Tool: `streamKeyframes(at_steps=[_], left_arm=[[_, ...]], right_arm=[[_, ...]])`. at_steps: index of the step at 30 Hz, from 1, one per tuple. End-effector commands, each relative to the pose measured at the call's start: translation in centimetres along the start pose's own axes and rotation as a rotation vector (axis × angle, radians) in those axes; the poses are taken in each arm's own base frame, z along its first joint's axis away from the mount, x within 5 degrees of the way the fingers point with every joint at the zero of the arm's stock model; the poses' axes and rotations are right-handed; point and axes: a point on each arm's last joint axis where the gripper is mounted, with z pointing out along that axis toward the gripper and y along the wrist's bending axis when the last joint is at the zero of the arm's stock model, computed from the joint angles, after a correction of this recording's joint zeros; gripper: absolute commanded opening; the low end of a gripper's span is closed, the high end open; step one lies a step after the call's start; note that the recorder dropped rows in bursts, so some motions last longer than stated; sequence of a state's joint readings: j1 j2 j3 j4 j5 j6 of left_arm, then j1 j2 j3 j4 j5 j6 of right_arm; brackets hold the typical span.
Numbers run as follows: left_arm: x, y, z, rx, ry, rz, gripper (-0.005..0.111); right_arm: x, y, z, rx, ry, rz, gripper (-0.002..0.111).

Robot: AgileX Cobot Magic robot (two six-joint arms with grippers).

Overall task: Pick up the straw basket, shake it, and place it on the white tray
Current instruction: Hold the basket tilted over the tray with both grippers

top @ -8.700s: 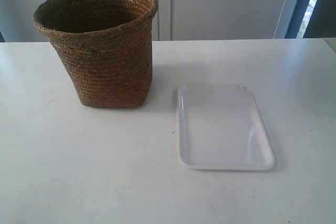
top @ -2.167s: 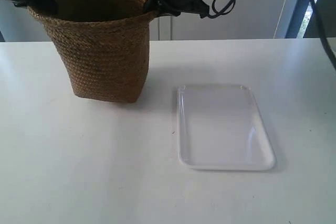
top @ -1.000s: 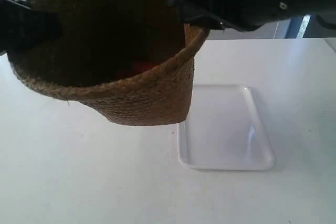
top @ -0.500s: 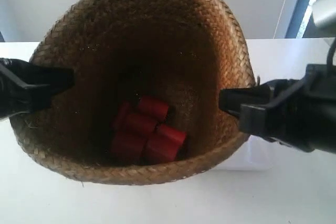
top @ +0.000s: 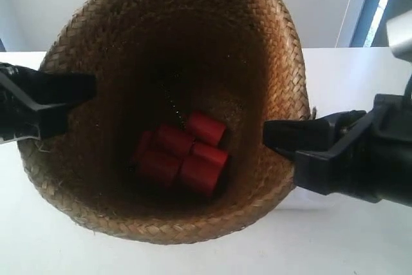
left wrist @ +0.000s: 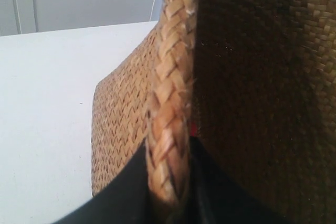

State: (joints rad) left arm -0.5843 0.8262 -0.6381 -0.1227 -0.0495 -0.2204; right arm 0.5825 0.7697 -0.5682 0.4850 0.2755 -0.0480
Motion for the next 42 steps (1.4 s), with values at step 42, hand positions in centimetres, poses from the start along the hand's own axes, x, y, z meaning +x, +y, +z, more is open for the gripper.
streamKeyframes(at_steps=[42], left_arm=[[0.4,1.8,4.1,-0.176,-0.029,0.055,0.000]], right_arm=[[-3.3,-4.6,5.9,0.257,-0.053,-0.195,0.000]])
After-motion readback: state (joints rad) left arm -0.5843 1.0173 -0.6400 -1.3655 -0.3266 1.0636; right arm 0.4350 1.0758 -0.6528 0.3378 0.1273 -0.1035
